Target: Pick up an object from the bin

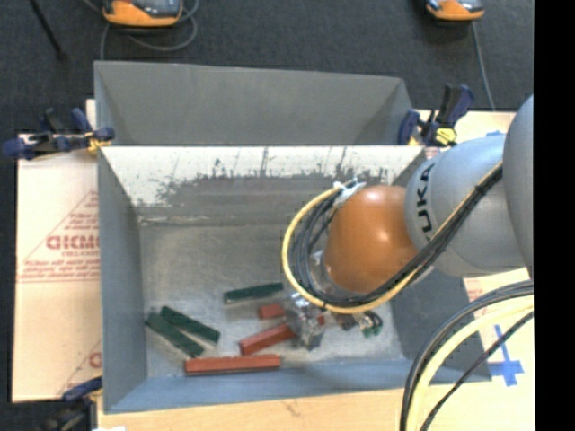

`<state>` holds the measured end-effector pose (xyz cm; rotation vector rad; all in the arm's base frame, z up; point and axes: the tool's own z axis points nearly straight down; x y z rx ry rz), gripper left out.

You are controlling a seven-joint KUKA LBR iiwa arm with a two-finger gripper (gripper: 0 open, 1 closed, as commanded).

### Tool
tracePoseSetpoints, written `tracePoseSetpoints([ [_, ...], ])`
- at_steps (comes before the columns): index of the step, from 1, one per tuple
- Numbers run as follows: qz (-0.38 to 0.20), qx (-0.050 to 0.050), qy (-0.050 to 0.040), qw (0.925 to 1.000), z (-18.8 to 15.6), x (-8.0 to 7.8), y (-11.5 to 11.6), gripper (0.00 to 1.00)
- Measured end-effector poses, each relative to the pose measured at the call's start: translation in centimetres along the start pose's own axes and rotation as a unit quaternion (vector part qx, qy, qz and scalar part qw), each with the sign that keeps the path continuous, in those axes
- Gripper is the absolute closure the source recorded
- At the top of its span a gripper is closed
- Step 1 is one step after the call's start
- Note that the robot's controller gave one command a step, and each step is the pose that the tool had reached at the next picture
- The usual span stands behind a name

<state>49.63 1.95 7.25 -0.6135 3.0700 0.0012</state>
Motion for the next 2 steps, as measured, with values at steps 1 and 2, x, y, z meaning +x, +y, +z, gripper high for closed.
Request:
tracePoseSetpoints([
  [1, 0.007, 0.000, -0.0019, 1.0000, -10.0, -6.4, 4.5, 1.00],
  [2, -0.008, 0.000, -0.0015, 1.0000, -19.5, -11.0, 9.2, 1.00],
])
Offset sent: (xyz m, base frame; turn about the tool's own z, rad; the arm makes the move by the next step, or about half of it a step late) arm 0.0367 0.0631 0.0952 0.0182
